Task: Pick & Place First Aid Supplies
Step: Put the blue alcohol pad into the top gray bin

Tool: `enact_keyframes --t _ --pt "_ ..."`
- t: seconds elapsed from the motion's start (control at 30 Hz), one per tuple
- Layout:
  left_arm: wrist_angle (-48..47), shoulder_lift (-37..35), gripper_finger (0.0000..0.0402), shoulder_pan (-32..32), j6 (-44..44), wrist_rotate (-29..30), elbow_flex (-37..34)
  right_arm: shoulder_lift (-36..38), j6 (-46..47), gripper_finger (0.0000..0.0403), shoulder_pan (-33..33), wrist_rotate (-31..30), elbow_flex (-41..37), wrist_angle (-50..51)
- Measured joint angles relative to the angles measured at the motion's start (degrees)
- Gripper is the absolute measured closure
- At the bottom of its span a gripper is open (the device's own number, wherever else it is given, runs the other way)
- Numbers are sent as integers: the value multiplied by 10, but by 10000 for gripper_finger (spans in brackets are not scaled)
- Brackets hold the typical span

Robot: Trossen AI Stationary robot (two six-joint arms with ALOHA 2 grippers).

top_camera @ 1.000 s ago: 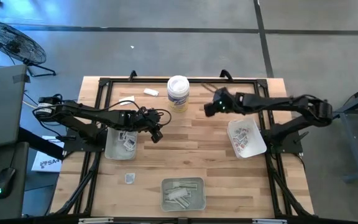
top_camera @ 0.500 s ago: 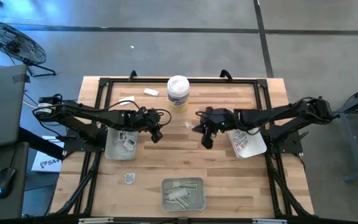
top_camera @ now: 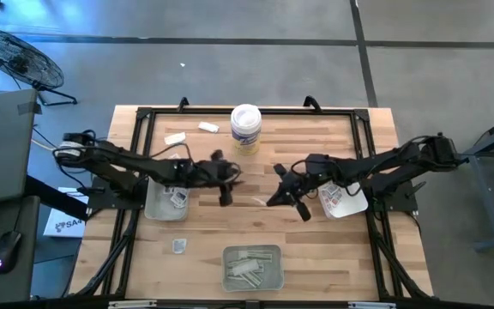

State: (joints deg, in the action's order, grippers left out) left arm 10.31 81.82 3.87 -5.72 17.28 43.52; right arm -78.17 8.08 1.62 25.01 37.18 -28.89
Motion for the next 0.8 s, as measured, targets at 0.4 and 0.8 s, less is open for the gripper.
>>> enact_keyframes --t 0.4,0.8 --pt "127 83 250 10 85 28 -1 -28 -31 403 1 20 -8 -47" --pt "165 86 250 10 53 -53 -1 -55 -32 403 -1 41 -8 -70"
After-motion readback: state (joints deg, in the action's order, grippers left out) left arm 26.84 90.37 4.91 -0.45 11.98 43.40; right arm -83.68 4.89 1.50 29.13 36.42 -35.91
